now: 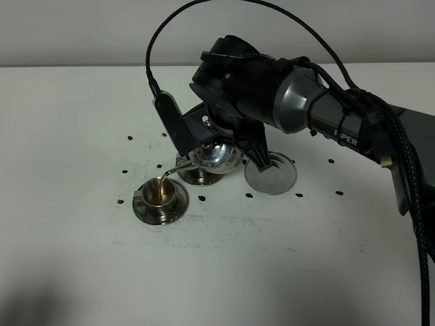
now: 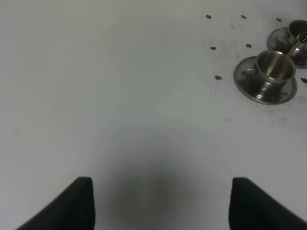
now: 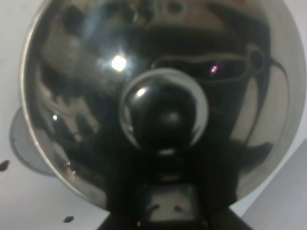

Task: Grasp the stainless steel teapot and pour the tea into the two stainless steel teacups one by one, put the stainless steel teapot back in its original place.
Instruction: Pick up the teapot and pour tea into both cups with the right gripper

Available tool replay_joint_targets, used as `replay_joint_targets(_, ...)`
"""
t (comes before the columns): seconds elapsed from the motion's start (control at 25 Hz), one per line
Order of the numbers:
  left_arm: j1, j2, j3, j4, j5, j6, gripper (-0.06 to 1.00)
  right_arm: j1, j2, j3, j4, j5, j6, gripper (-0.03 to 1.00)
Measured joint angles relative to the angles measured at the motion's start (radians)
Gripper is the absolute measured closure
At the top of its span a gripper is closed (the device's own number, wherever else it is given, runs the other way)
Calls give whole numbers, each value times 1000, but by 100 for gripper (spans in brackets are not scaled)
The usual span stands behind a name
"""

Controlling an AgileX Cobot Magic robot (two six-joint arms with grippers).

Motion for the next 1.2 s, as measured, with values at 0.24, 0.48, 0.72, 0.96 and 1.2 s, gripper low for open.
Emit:
replay_joint_targets(0.24,0,0,0,0,0,0,37,12,0,0,-39,0,3,79)
replay_joint_targets(0.48,0,0,0,0,0,0,37,20,0,0,-64,-11,8,79)
replay_joint_targets(0.72,0,0,0,0,0,0,37,23,0,0,-93,-13,16,79)
replay_joint_targets(0.96,0,0,0,0,0,0,37,29,2,0,-112,-17,26,79)
replay_joint_targets(1.2,0,0,0,0,0,0,37,29,11,0,-119,-18,27,79)
